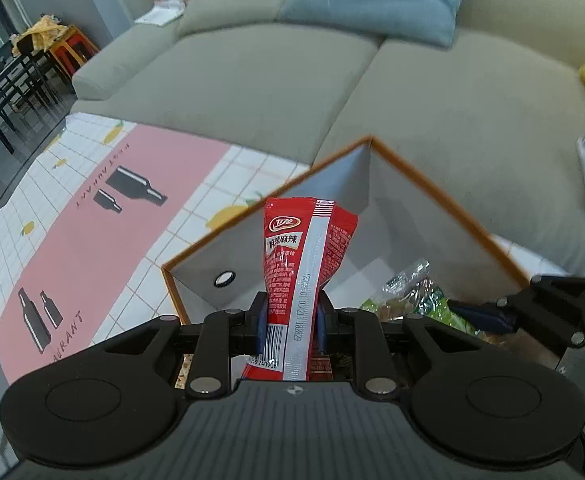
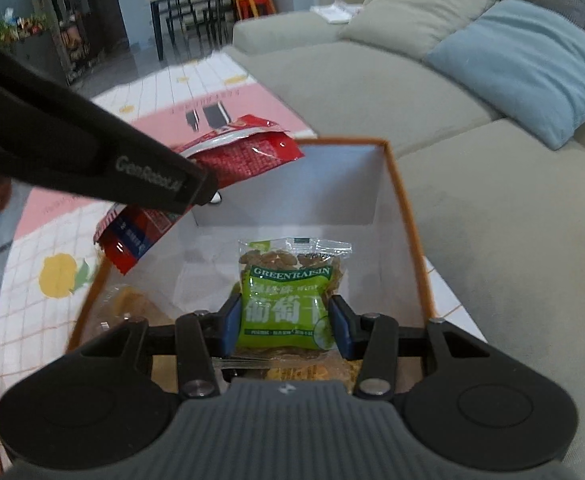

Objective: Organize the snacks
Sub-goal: 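Carry both bags into the orange box and open both grippers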

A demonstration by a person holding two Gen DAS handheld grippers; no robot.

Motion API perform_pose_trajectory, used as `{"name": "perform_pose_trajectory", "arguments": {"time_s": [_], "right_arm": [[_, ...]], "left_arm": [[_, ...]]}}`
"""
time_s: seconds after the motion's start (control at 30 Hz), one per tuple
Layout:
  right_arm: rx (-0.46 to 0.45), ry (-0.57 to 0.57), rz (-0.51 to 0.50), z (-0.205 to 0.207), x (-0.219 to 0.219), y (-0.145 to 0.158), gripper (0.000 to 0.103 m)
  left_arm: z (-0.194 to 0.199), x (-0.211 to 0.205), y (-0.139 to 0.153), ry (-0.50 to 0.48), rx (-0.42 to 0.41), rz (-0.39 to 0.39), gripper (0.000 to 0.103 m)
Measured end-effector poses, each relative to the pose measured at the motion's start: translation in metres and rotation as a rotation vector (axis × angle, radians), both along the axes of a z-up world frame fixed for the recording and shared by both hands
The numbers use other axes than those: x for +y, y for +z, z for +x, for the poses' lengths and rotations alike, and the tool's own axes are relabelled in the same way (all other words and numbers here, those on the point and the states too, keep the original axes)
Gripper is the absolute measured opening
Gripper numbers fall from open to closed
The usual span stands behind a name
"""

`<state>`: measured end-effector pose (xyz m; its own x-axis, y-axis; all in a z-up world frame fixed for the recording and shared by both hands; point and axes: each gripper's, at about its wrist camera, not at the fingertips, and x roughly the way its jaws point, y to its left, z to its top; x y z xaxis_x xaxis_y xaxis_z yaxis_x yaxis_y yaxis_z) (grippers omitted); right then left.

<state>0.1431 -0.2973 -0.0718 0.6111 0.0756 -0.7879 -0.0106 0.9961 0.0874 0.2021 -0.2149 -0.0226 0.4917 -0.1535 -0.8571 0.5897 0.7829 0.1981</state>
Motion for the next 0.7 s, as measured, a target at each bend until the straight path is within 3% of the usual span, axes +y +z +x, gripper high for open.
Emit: {"name": "perform_pose_trajectory", "arguments": {"time_s": [0.3, 0.53, 0.7], "right_arm": [[0.140, 0.014, -0.004, 0.036, -0.002, -0.035, 0.045], [0.151, 0.007, 0.009, 0.040, -0.009, -0.038, 0.046], [0.147, -0.008, 0.027, 0.036, -0.010, -0.036, 0.046]], "left_arm": [[0.023, -0.004, -0.036, 0.001, 0.111, 0.084, 0.027], [0.031, -0.003, -0.053, 0.019, 0.158, 0.103, 0.028], [0.032, 0.004, -0.049, 0.032, 0.176, 0.070, 0.034]]}}
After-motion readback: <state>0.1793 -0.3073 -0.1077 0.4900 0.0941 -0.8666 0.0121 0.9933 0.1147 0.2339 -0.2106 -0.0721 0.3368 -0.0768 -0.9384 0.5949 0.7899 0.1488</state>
